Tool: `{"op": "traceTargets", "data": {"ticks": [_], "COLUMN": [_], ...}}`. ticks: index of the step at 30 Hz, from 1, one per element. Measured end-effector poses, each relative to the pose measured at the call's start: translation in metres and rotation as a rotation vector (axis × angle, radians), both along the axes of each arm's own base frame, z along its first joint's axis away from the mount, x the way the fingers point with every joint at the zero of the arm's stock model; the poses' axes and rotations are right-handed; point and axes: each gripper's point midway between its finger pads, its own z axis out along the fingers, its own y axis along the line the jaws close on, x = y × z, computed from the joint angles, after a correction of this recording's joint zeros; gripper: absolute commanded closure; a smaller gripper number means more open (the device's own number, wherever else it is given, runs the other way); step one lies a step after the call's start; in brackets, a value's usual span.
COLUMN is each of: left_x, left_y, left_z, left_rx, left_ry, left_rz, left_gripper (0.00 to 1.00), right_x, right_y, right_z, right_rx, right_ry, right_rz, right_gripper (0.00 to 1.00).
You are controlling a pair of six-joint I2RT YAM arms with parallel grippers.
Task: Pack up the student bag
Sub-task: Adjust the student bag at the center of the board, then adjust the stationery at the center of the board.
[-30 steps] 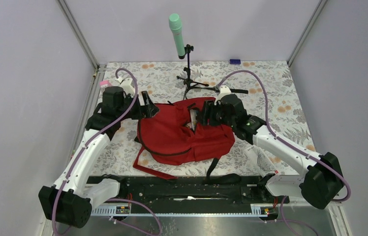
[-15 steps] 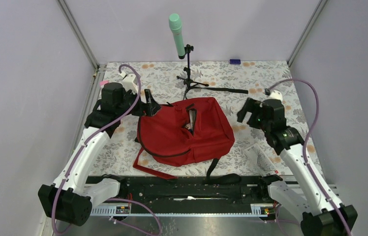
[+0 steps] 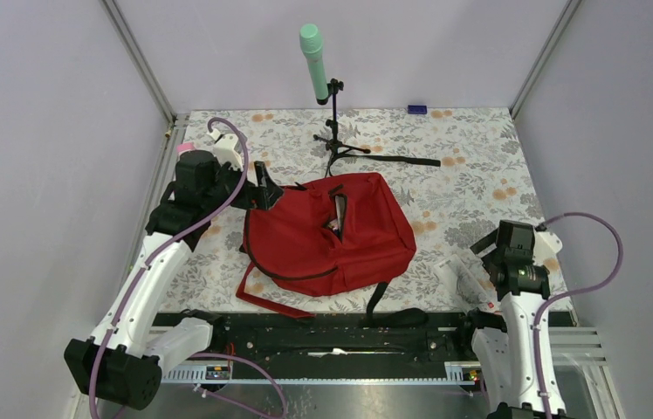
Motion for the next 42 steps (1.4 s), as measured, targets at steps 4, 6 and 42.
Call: {"op": "traceTargets", "data": {"ticks": [4,6,42], "left_x": [-0.003,-0.006,-0.015], "left_y": [-0.006,-0.009,-0.015], "left_z": [0.001,0.000,-0.001], "left_rx": [-0.030,-0.037,-0.058], "left_ry": [0.008,0.017,0.018], "left_rz": [-0.026,-0.039,-0.063], "left_gripper": [0.10,0.10,0.09], "right_x": [-0.019,-0.026,0.000], "right_y": [-0.014,-0.018,0.033], "right_z": [-0.010,-0.015,-0.087], "right_rx": [0.016,0.029,0.115], "right_ry": [0.018,0.023,0.307], "right_rz": [-0.145,-0.206,-0.124], "right_gripper": [0.00,0.00,0.03]}}
